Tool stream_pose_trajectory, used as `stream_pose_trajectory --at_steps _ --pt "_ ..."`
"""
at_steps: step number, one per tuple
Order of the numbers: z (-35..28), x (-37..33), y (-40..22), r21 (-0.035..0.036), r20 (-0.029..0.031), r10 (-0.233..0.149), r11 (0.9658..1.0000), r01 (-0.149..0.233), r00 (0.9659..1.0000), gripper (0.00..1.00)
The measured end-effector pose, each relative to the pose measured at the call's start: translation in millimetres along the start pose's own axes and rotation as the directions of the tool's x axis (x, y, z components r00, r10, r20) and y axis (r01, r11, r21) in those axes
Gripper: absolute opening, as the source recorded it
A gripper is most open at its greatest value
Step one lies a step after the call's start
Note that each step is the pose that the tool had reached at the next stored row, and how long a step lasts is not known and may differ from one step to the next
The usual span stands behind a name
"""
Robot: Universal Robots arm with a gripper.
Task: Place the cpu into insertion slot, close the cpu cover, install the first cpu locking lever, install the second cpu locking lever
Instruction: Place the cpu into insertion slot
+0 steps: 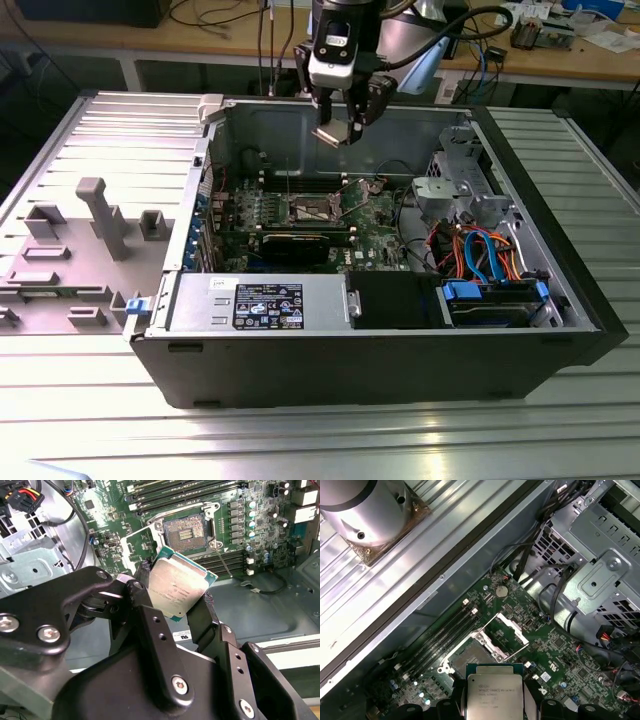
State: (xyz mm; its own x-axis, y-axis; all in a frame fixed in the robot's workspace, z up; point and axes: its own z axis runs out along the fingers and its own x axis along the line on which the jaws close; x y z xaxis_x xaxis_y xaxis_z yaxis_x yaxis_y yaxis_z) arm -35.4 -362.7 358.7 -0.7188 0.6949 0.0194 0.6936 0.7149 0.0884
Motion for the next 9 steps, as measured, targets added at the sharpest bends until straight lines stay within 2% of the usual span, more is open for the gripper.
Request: stream_pose_trajectory --at_steps 4,7,9 --pt "1.1 0.0 -0.1 -0.0010 0.0038 0.043 0.9991 -0.043 0.9991 0.55" --pt "2.1 0.0 -0.2 -0.0020 0.0076 0.086 0.9963 -0.086 0.9962 0.55" --pt "2.7 -0.1 -0.3 -0.0031 0.0111 0.126 0.9920 -0.126 0.9919 0.55"
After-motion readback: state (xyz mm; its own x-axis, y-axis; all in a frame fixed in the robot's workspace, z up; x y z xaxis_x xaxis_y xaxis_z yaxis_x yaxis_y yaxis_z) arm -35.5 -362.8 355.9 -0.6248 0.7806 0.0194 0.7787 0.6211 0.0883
